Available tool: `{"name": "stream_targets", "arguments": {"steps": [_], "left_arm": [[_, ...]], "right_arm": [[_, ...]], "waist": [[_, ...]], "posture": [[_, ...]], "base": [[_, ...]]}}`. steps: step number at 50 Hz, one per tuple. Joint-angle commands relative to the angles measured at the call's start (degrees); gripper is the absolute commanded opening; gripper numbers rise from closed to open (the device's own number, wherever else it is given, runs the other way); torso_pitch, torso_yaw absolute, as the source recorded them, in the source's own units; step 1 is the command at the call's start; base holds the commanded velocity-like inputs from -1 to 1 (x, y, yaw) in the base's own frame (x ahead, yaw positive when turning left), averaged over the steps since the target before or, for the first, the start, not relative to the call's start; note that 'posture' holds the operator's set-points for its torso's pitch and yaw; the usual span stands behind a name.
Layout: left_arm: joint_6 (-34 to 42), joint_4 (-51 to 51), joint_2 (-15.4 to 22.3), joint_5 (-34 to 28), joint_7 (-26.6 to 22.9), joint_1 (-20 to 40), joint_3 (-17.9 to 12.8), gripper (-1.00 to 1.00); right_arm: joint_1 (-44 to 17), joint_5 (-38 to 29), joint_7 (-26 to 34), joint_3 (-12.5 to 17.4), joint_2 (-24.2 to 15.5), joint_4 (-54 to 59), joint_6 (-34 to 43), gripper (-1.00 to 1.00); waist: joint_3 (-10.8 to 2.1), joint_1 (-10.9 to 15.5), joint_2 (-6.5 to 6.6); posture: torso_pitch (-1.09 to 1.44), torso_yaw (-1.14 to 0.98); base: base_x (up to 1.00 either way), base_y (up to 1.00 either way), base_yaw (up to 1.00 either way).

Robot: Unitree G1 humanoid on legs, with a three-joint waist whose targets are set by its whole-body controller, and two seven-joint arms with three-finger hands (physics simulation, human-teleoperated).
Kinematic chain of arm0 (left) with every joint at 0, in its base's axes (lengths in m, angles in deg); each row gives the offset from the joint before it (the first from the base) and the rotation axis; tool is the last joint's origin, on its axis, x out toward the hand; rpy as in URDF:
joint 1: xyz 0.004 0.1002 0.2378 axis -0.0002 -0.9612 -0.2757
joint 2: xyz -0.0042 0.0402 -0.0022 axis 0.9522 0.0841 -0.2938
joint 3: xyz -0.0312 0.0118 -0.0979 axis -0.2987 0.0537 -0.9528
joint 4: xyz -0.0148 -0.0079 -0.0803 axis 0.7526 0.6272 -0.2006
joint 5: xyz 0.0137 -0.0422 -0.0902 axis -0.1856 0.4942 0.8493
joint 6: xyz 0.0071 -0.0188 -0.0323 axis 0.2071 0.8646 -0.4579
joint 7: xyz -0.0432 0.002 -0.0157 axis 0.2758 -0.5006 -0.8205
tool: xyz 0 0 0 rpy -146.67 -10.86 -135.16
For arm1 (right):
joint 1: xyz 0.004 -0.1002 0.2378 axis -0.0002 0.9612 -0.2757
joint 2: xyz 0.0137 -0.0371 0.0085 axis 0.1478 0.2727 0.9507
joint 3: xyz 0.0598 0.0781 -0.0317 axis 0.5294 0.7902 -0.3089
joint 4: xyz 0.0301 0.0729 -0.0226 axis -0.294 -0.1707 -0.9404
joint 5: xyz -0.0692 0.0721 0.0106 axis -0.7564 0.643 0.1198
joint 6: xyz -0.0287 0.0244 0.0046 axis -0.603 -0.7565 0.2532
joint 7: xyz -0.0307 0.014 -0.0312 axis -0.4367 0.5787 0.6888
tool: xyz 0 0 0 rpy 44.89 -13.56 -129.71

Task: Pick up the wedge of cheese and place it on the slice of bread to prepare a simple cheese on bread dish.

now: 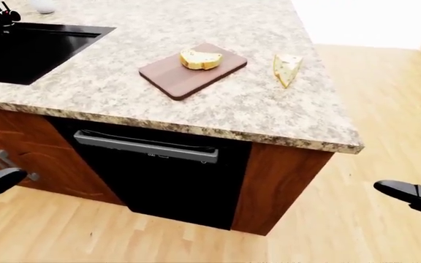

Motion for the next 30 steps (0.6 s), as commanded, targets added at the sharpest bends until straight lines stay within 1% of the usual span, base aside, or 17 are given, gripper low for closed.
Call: {"name": "stream_targets", "arguments": {"steps": [1,5,6,7,8,12,14,19,20,22,25,26,28,29,30], "left_arm": [[-1.7,-1.6,1.1,0.1,-0.2,0.6,-0.8,1.0],[-1.7,-1.6,1.1,0.2,-0.2,0.6,-0.9,1.0],[-1.7,-1.6,1.1,0.0,-0.3,0.6,-0.8,1.0],[-2.1,-1.3,0.9,-0.3,-0.4,0.5,-0.5,1.0],[-2.0,-1.4,0.9,-0.3,-0.5,0.5,-0.6,1.0],[-1.4,-1.8,1.2,0.5,-0.2,0.6,-1.2,1.0],[-1.7,-1.6,1.1,0.1,-0.3,0.5,-0.9,1.0],[-1.6,-1.7,1.2,0.3,-0.2,0.5,-1.0,1.0],[-1.7,-1.7,1.1,0.1,-0.3,0.5,-0.8,1.0],[-1.6,-1.8,1.1,0.1,-0.2,0.5,-0.8,1.0],[-1.8,-1.6,1.0,0.0,-0.3,0.6,-0.8,1.0],[-1.9,-1.5,1.0,-0.1,-0.4,0.6,-0.7,1.0],[-1.7,-1.7,1.1,0.1,-0.3,0.6,-0.8,1.0],[-2.0,-1.5,0.9,-0.2,-0.4,0.5,-0.6,1.0],[-1.7,-1.7,1.0,0.1,-0.3,0.6,-0.8,1.0]], "right_arm": [[-0.4,-0.1,0.2,0.0,-0.6,-1.2,-1.9,1.0],[-0.3,-0.4,0.3,0.0,-0.6,-1.0,-2.0,1.0],[-0.4,-0.5,0.3,-0.1,-0.6,-1.0,-1.8,1.0],[-0.5,-0.5,0.2,0.0,-0.7,-1.1,-1.7,1.0],[-0.4,-0.6,0.4,-0.1,-0.6,-1.0,-1.8,1.0],[-0.5,-0.5,0.3,0.2,-0.6,-1.1,-1.6,1.0],[-0.5,-0.1,0.2,0.6,-0.6,-1.4,-1.2,1.0],[-0.4,-0.4,0.2,0.4,-0.6,-1.5,-1.3,1.0],[-0.4,-0.4,0.2,0.4,-0.5,-1.4,-1.3,1.0],[-0.5,-0.6,0.2,0.4,-0.6,-1.3,-1.3,1.0],[-0.6,-0.5,0.1,0.4,-0.7,-1.3,-1.1,1.0],[-0.6,-0.4,0.1,0.5,-0.7,-1.4,-1.0,1.0],[-0.7,-0.5,0.1,0.4,-0.7,-1.3,-1.0,1.0],[-0.6,-0.6,0.0,0.4,-0.8,-1.4,-0.9,1.0],[-0.6,-0.4,0.0,0.5,-0.7,-1.5,-0.9,1.0]], "waist": [[-0.63,0.0,0.1],[-0.64,0.0,0.03],[-1.81,0.1,0.15],[-0.94,0.1,0.2],[-0.49,0.1,0.27],[0.07,0.1,0.44],[0.14,0.1,0.22],[0.54,0.1,-0.99],[0.45,0.1,-1.02],[0.21,0.0,-0.37],[-0.08,0.0,-0.86],[-0.19,0.0,-0.74],[0.15,-0.1,-0.04],[0.76,-0.3,0.49],[0.9,-0.5,1.09]], "posture": [[0.0,0.0],[0.0,0.0],[0.0,0.0],[0.0,0.0],[0.0,0.0],[0.0,0.0],[0.0,0.0],[0.0,0.0],[0.0,0.0],[0.0,0.0],[0.0,0.0],[0.0,0.0],[0.0,0.0],[0.0,0.0],[0.0,0.0]], "base": [[0.0,0.0,0.0],[0.0,0.0,0.0],[0.07,0.0,0.0],[0.08,0.0,0.0],[0.09,0.0,0.0],[0.14,0.0,0.0],[0.16,0.0,0.0],[0.2,0.0,0.0],[0.24,0.0,0.0],[0.24,0.0,0.0],[0.27,0.0,0.0],[0.34,0.0,0.0],[0.4,0.0,0.0],[0.46,0.0,0.0],[0.52,0.0,0.0]]}}
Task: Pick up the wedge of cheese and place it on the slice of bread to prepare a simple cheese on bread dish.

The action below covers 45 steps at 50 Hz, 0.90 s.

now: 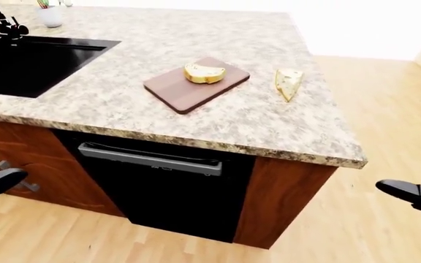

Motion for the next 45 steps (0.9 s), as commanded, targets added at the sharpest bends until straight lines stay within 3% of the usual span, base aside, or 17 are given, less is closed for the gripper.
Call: {"name": "stream_targets", "arguments": {"steps": [1,3,4,5,8,13,17,18,20,22,26,29,30,35,40,41,45], "left_arm": [[-1.4,-1.3,1.2,0.2,0.0,0.6,-0.8,1.0],[-1.4,-1.2,1.2,0.1,-0.1,0.6,-0.7,1.0],[-1.5,-1.2,1.2,0.1,-0.1,0.7,-0.7,1.0],[-1.7,-1.0,1.0,-0.3,-0.3,0.6,-0.4,1.0],[-1.6,-1.0,1.1,-0.1,-0.2,0.7,-0.6,1.0],[-1.6,-0.9,1.2,-0.1,-0.2,0.7,-0.5,1.0],[-1.5,-0.9,1.2,0.0,-0.1,0.7,-0.6,1.0],[-1.4,-1.0,1.3,0.1,-0.1,0.7,-0.8,1.0],[-1.5,-0.9,1.2,0.1,-0.2,0.7,-0.8,1.0],[-1.6,-1.0,1.2,0.0,-0.2,0.6,-0.6,1.0],[-1.7,-1.0,1.0,-0.1,-0.2,0.6,-0.5,1.0],[-1.6,-1.1,1.0,-0.1,-0.2,0.6,-0.5,1.0],[-1.8,-0.8,1.0,-0.4,-0.4,0.6,-0.4,1.0],[-1.7,-1.0,1.1,-0.1,-0.2,0.6,-0.6,1.0],[-1.6,-1.0,0.9,-0.1,-0.4,0.5,-0.8,1.0],[-1.4,-1.2,1.1,0.2,-0.2,0.5,-1.0,1.0],[-1.8,-0.8,1.0,-0.2,-0.5,0.5,-0.7,1.0]], "right_arm": [[-0.5,0.0,0.4,-0.2,-0.4,-0.9,-1.7,1.0],[-0.6,0.4,0.3,0.0,-0.4,-1.2,-1.4,1.0],[-0.5,0.4,0.3,0.0,-0.4,-1.3,-1.4,1.0],[-0.5,0.4,0.3,0.0,-0.4,-1.3,-1.5,1.0],[-0.5,0.2,0.4,0.0,-0.4,-1.1,-1.8,1.0],[-0.4,0.0,0.5,0.0,-0.3,-0.8,-2.1,1.0],[-0.4,0.1,0.4,0.3,-0.4,-1.1,-1.8,1.0],[-0.4,0.3,0.3,0.4,-0.4,-1.2,-1.6,1.0],[-0.5,0.2,-0.1,0.6,-0.4,-1.5,-1.4,1.0],[-0.4,0.3,0.2,0.7,-0.3,-1.3,-2.0,1.0],[-0.2,0.2,0.4,0.6,-0.2,-1.1,-2.5,1.0],[-0.2,0.3,0.4,0.7,-0.3,-1.3,-2.4,1.0],[-0.3,0.5,0.5,0.8,-0.3,-1.3,-2.4,1.0],[0.0,0.6,0.7,1.1,-0.3,-1.4,-2.5,1.0],[0.2,-0.3,1.1,0.7,-0.1,-0.9,-3.0,1.0],[0.2,-0.3,1.2,0.7,0.0,-0.8,-3.0,1.0],[0.1,-0.6,1.3,0.6,0.0,-0.7,-3.0,1.0]], "waist": [[-0.02,-0.1,0.57],[-1.48,0.2,4.07],[-0.23,0.8,2.24],[0.08,0.2,2.64],[-1.35,1.0,1.83],[-1.44,2.2,-0.39],[-3.12,2.4,-4.97],[-1.55,1.8,-3.6],[0.09,1.3,-4.78],[-0.83,1.2,-4.5],[0.54,0.4,-3.12],[-0.91,0.6,0.51],[-0.77,0.3,-1.51],[-1.0,1.0,-0.38],[0.36,0.8,-3.55],[-0.48,1.1,-2.33],[-1.68,0.9,-1.98]], "posture": [[0.0,0.0],[0.0,0.0],[0.0,0.0],[0.0,0.0],[0.0,0.0],[0.0,0.0],[0.0,0.0],[0.0,0.0],[0.0,0.0],[0.0,0.0],[0.0,0.0],[0.0,0.0],[0.0,0.0],[0.0,0.0],[0.0,0.0],[0.0,0.0],[0.0,0.0]], "base": [[0.53,0.0,0.0],[0.52,0.0,0.0],[0.52,0.0,0.0],[0.53,0.0,0.0],[0.53,0.0,0.0],[0.53,0.0,0.0],[0.54,0.0,0.0],[0.43,0.0,0.0],[0.3,0.0,0.0],[0.0,0.0,0.0],[0.0,0.0,0.0],[0.0,0.0,0.0],[0.0,0.0,0.0],[0.0,0.0,0.0],[0.0,0.0,0.0],[0.0,0.0,0.0],[0.0,0.0,0.0]]}}
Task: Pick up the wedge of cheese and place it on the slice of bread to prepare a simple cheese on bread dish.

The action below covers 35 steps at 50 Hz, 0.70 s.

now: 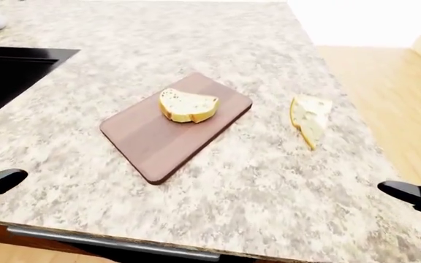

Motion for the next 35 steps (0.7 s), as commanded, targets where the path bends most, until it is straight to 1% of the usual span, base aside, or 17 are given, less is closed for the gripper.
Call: {"name": "stream_targets", "arguments": {"steps": [1,3,6,10,19,28,35], "left_arm": [[-1.8,-1.6,1.1,0.0,-0.2,0.5,-0.9,1.0],[-1.9,-1.4,1.1,-0.1,-0.2,0.6,-0.8,1.0],[-1.8,-1.4,1.2,-0.1,-0.2,0.6,-0.8,1.0],[-1.7,-1.6,1.2,0.0,-0.1,0.6,-0.8,1.0],[-1.8,-1.5,1.1,-0.1,-0.2,0.6,-0.7,1.0],[-2.0,-1.3,1.0,-0.4,-0.4,0.5,-0.7,1.0],[-1.5,-1.3,1.4,0.4,-0.2,0.5,-1.4,1.0]], "right_arm": [[-0.5,0.2,0.3,0.1,-0.7,-1.9,-1.5,1.0],[-0.6,0.1,0.3,0.1,-0.7,-1.9,-1.5,1.0],[-0.7,0.2,0.2,0.1,-0.7,-2.1,-1.3,1.0],[-0.7,0.5,0.1,0.5,-0.7,-2.1,-1.1,1.0],[-0.5,-0.5,0.5,0.3,-0.6,-2.1,-1.1,1.0],[-0.4,-1.2,1.0,0.0,-0.3,-2.4,-0.6,1.0],[-0.2,-2.2,2.2,-0.1,0.0,-2.9,0.2,1.0]], "waist": [[-0.82,0.1,-0.06],[-0.98,0.0,0.01],[-1.38,0.0,0.48],[-1.17,-0.2,0.77],[-0.27,-0.6,0.17],[-0.22,-0.3,0.08],[-0.29,-0.2,0.03]], "posture": [[0.0,0.0],[0.0,0.0],[0.0,0.0],[0.0,0.0],[0.0,0.0],[0.0,0.0],[0.0,0.0]], "base": [[0.0,0.0,0.0],[0.0,0.0,0.0],[0.0,0.0,0.0],[0.0,0.0,0.0],[0.0,0.0,0.0],[0.0,0.0,0.0],[0.0,0.0,0.0]]}}
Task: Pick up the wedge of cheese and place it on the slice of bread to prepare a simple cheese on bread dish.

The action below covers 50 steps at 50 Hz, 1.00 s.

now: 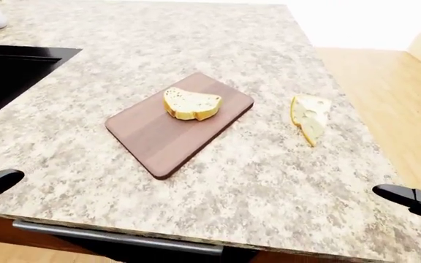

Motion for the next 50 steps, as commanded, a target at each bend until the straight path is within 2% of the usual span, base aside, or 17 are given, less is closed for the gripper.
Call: {"name": "stream_targets", "arguments": {"steps": [1,6,10,15,20,25,30,32,34,39,40,47,50], "left_arm": [[-1.7,-1.6,1.2,0.3,-0.1,0.6,-0.7,1.0],[-1.5,-2.0,1.3,0.4,0.1,0.7,-0.4,1.0],[-1.5,-2.1,1.2,0.3,0.0,0.6,-0.4,1.0],[-1.6,-1.7,1.4,0.5,-0.2,0.6,-0.8,1.0],[-1.8,-1.3,1.4,0.5,-0.3,0.5,-0.9,1.0],[-1.8,-1.1,1.5,0.8,-0.3,0.4,-1.3,1.0],[-1.7,-1.0,1.7,0.9,-0.4,0.4,-1.5,1.0],[-1.6,-1.0,1.8,1.1,-0.4,0.4,-1.7,1.0],[-1.6,-0.9,1.9,1.2,-0.4,0.3,-1.8,1.0],[-1.6,-0.7,2.1,1.3,-0.4,0.4,-1.9,1.0],[-1.5,-0.6,2.1,1.4,-0.3,0.4,-2.0,1.0],[-1.5,-0.3,2.5,1.7,-0.2,0.5,-2.3,1.0],[-1.5,-0.2,2.5,1.8,-0.2,0.4,-2.3,1.0]], "right_arm": [[-0.3,0.3,0.2,0.8,-0.9,-1.7,-1.3,1.0],[0.2,1.2,1.0,2.3,-1.5,-1.7,-0.6,1.0],[0.1,-0.7,2.8,2.2,-2.1,-1.6,0.4,1.0],[0.3,-0.3,2.7,2.5,-6.8,-1.7,4.2,1.0],[2.7,1.6,5.3,6.5,-9.9,-1.7,6.0,1.0],[2.5,-1.2,9.3,7.4,-13.6,-1.7,9.7,1.0],[-1.5,-8.0,15.4,6.0,-17.4,-1.7,15.3,1.0],[-3.9,-11.5,18.2,4.3,-20.2,-1.7,18.5,1.0],[-6.2,-15.3,21.8,2.6,-21.2,-1.7,21.0,1.0],[-12.7,-25.5,30.7,-1.7,-27.9,-0.2,27.2,1.0],[-13.2,-26.9,31.8,-2.2,-27.9,0.6,26.7,1.0],[-17.7,-35.7,43.5,-4.2,-36.3,4.0,31.2,1.0],[-17.6,-39.0,46.7,-5.4,-37.0,4.9,31.0,1.0]], "waist": [[-0.6,0.0,0.2],[-0.68,0.1,0.13],[-0.69,0.2,0.05],[-0.79,0.2,-0.02],[-0.77,0.3,-0.2],[-0.74,0.3,-0.33],[-0.8,0.2,-0.39],[-0.82,0.1,-0.39],[-0.84,0.1,-0.36],[-0.89,0.1,-0.33],[-0.89,0.1,-0.33],[-0.77,0.2,-0.34],[-0.63,0.1,-0.33]], "posture": [[0.0,0.0],[0.0,0.0],[0.0,0.0],[0.0,0.0],[0.0,0.0],[0.0,0.0],[0.0,0.0],[0.0,0.0],[0.0,0.0],[0.0,0.0],[0.0,0.0],[0.0,0.0],[0.0,0.0]], "base": [[0.0,0.0,0.0],[0.0,0.0,0.0],[0.0,0.0,0.0],[0.0,0.0,0.0],[0.0,0.0,0.0],[0.0,0.0,0.0],[0.0,0.0,0.0],[0.0,0.0,0.0],[0.0,0.0,0.0],[0.0,0.0,0.0],[0.0,0.0,0.0],[0.0,0.0,0.0],[0.0,0.0,0.0]]}}
